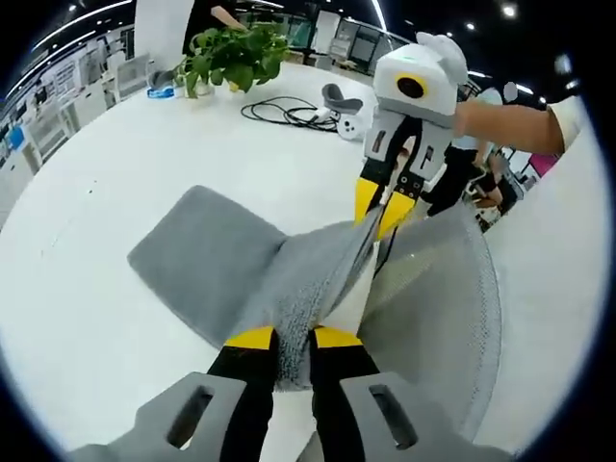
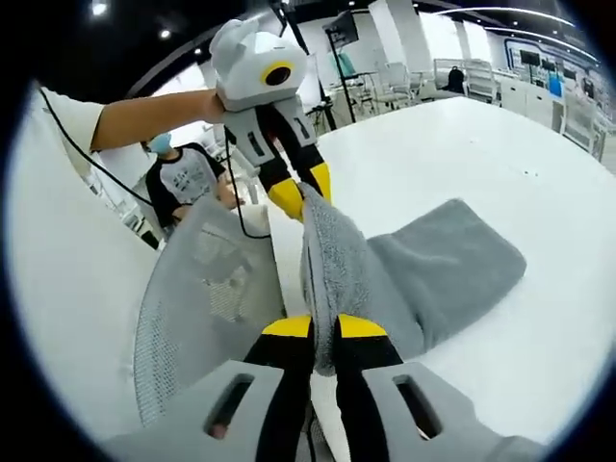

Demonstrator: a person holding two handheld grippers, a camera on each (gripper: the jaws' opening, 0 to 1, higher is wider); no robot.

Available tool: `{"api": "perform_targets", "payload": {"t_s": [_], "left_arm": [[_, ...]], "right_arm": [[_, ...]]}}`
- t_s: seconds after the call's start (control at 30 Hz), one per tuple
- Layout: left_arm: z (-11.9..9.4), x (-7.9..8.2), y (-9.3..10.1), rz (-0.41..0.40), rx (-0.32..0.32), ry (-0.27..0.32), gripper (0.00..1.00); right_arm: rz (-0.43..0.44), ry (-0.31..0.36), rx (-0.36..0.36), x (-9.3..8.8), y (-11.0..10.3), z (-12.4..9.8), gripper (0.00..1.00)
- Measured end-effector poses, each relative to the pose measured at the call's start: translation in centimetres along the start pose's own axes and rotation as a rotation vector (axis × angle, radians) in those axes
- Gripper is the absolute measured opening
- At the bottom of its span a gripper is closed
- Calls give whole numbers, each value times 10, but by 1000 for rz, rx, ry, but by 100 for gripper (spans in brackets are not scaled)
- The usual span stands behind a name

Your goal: Fold the towel on the table until its edges align and the towel forms a compact rectangular stack.

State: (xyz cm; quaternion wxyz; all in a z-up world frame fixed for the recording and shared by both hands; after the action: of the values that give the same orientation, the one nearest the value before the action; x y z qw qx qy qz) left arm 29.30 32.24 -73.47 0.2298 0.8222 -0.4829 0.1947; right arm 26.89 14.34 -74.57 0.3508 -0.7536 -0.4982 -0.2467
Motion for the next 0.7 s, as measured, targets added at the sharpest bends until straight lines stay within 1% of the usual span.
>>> {"api": "perform_targets", "payload": {"t_s": [0.07, 0.23, 0.27, 0.43, 0.47, 0.53, 0.6, 0.7], "left_arm": [[1, 3, -4, 1, 8, 7, 13], [1, 14, -14, 13, 38, 16, 13], [1, 16, -15, 11, 41, 19, 13], [0, 31, -29, 16, 97, 59, 13], [1, 33, -32, 16, 105, 67, 13], [2, 36, -37, 2, 111, 74, 13], [4, 38, -41, -4, 119, 78, 13], [6, 40, -48, -45, 116, 81, 13]], "right_arm": [[-5, 14, -34, 1, 7, -1, 5], [24, 59, -62, 6, 19, -6, 6], [22, 70, -82, 7, 23, -7, 6], [28, 115, -137, 14, 37, -12, 6], [20, 125, -166, 15, 41, -13, 6], [-17, 122, -189, 17, 45, -13, 6], [-26, 123, -206, 19, 48, -13, 6], [-42, 118, -233, 20, 54, -11, 6]]}}
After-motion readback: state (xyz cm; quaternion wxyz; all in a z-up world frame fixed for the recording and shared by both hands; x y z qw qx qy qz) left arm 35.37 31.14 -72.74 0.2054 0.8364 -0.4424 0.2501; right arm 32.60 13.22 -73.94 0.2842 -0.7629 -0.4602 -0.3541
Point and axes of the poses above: the point that each gripper's makers call its tool centre point, and the gripper's own axes: z roughly forward along the fingers, y roughly to its right, x roughly out of its top, the point moved 7 cm from there along -z, roughly backward along the fingers, and after that the axes turned 1 degree about -x, right-handed, at the moved point
